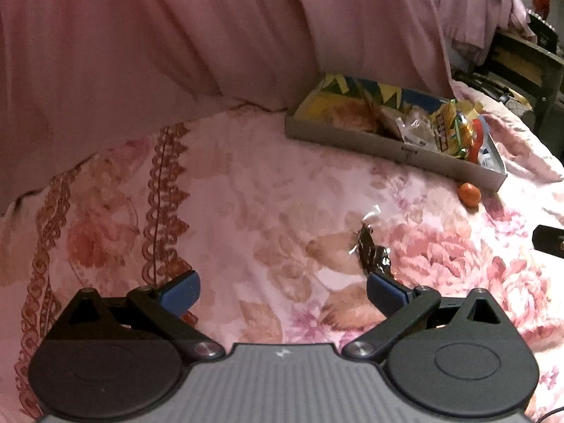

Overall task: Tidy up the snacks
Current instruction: 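Move the left tool toward the brown wrapped snack while the right approaches the tangerine, then grasp the brown wrapped snack with the left tool while the right grasps the tangerine, then lift the brown snack with the left tool while the right carries the tangerine toward the tray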

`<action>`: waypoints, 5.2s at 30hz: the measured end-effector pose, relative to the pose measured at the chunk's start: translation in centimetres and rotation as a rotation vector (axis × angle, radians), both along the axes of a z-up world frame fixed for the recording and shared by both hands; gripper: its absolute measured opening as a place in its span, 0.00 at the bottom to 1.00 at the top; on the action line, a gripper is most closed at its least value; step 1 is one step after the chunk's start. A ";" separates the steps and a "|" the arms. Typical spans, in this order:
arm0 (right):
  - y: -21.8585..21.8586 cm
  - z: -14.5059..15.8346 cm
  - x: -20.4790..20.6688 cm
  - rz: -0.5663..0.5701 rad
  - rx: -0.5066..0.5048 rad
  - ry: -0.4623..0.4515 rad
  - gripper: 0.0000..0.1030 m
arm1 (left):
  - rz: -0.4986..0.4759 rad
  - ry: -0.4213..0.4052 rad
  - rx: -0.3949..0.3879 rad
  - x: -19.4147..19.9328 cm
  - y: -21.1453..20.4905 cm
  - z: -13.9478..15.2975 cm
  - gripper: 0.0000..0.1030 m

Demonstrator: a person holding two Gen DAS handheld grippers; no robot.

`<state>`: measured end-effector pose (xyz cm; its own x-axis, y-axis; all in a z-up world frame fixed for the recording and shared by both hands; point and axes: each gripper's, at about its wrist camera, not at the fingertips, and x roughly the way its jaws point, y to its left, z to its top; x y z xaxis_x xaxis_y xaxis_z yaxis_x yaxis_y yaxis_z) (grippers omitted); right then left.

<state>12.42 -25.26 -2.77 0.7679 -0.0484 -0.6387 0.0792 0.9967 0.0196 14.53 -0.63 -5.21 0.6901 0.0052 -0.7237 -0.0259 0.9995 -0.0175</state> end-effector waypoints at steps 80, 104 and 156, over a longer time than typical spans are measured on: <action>3.0 -6.0 9.6 0.374 0.053 0.275 0.33 | -0.157 0.126 -0.258 4.9 -2.6 -4.9 0.52; 0.9 -2.6 9.1 0.335 0.263 0.151 0.33 | -0.202 0.132 -0.021 3.8 -5.8 -4.5 0.45; -4.5 2.9 8.8 0.200 0.285 -0.252 0.33 | -0.190 -0.146 -0.130 10.6 -7.2 6.8 0.39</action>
